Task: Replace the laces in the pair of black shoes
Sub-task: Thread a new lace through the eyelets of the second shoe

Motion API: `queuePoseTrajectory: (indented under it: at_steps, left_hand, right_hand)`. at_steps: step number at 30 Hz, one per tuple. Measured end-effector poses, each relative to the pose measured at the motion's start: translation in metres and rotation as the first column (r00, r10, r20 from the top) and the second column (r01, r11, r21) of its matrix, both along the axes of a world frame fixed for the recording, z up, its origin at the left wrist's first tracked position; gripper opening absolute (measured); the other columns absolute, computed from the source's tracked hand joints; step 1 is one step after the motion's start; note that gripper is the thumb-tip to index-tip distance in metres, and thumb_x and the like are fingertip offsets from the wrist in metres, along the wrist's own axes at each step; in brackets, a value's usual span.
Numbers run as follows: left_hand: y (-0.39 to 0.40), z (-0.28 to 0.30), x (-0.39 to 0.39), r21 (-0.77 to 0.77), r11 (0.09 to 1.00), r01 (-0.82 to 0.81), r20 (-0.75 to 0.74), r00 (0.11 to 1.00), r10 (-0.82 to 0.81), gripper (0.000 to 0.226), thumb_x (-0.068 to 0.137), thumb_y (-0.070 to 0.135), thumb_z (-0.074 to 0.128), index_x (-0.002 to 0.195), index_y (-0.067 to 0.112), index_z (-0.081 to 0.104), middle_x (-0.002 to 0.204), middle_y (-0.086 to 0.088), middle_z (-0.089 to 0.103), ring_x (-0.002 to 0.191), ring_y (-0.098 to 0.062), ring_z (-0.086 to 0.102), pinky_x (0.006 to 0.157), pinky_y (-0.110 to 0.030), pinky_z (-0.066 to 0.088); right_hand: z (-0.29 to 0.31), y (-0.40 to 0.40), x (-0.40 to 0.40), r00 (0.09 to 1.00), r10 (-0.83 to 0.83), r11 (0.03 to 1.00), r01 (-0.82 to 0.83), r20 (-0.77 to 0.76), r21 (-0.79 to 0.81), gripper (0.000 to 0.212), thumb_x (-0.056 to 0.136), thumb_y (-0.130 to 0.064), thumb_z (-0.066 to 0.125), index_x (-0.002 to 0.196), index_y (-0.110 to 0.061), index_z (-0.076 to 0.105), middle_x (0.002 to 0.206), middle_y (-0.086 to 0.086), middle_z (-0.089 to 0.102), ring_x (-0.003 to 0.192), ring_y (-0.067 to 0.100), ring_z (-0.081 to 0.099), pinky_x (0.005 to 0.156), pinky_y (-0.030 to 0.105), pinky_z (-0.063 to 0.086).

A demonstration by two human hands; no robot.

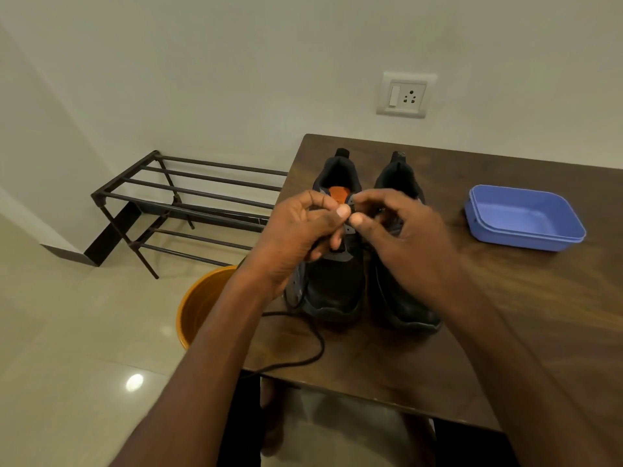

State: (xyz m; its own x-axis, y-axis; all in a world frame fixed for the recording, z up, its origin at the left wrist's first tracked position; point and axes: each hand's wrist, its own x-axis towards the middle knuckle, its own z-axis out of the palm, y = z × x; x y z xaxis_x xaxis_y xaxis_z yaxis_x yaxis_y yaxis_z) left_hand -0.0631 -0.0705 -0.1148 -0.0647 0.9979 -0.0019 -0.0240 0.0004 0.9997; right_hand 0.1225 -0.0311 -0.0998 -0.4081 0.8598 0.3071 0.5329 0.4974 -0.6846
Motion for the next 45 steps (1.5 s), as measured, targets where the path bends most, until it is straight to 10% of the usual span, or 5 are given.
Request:
queuePoseTrajectory:
  at_steps: [4, 9, 21, 31, 45]
  left_hand:
    - [0.003, -0.008, -0.004, 0.025, 0.998, -0.053, -0.026, 0.998, 0.053, 0.015, 0.102, 0.023, 0.063, 0.109, 0.01, 0.061, 0.071, -0.005, 0.065, 0.052, -0.014, 0.049, 0.049, -0.023, 0.039]
    - [0.008, -0.017, -0.013, 0.038, 0.995, -0.092, -0.064, 0.993, 0.094, 0.011, 0.107, 0.012, 0.053, 0.114, 0.005, 0.058, 0.078, -0.008, 0.071, 0.057, -0.016, 0.057, 0.052, -0.024, 0.045]
    - [0.018, -0.042, -0.011, 0.036, 0.943, -0.33, -0.578, 0.763, 0.289, 0.019, 0.093, 0.036, 0.075, 0.096, 0.025, 0.06, 0.078, 0.003, 0.064, 0.068, -0.006, 0.06, 0.062, -0.019, 0.052]
    - [0.017, -0.044, -0.005, 0.035, 0.959, -0.281, -0.741, 0.637, 0.214, 0.036, 0.092, 0.053, 0.07, 0.109, 0.03, 0.049, 0.079, 0.008, 0.06, 0.068, -0.006, 0.059, 0.056, -0.02, 0.041]
    - [0.016, -0.046, 0.0, 0.062, 0.98, -0.19, -0.729, 0.661, 0.175, 0.057, 0.098, 0.041, 0.067, 0.143, 0.047, 0.033, 0.099, 0.009, 0.063, 0.07, -0.008, 0.061, 0.063, -0.025, 0.058]
  right_hand:
    - [-0.009, 0.004, -0.001, 0.998, -0.056, 0.995, 0.052, -0.041, -0.085, 0.013, 0.098, -0.025, 0.068, 0.089, -0.032, 0.074, 0.074, -0.014, 0.07, 0.076, 0.0, 0.066, 0.069, 0.011, 0.049]
    - [-0.018, 0.009, -0.004, 0.99, -0.076, 0.997, 0.073, 0.122, 0.03, 0.032, 0.095, -0.024, 0.072, 0.127, -0.025, 0.066, 0.109, -0.014, 0.065, 0.095, -0.001, 0.059, 0.09, 0.022, 0.052]
    - [-0.033, 0.013, -0.033, 0.958, -0.099, 0.993, 0.076, -0.271, -0.095, 0.012, 0.1, -0.012, 0.065, 0.1, -0.023, 0.069, 0.087, -0.009, 0.072, 0.062, 0.005, 0.068, 0.058, 0.017, 0.054]
    - [-0.025, 0.013, -0.017, 0.927, -0.04, 0.979, 0.111, 0.374, -0.17, 0.007, 0.101, -0.029, 0.062, 0.108, -0.027, 0.063, 0.106, -0.006, 0.066, 0.097, 0.01, 0.06, 0.086, 0.033, 0.052]
    - [-0.003, 0.022, 0.022, 0.842, -0.347, 0.926, 0.378, 0.413, 0.008, 0.016, 0.098, -0.018, 0.068, 0.112, -0.022, 0.076, 0.105, 0.003, 0.073, 0.093, 0.02, 0.065, 0.079, 0.035, 0.053]
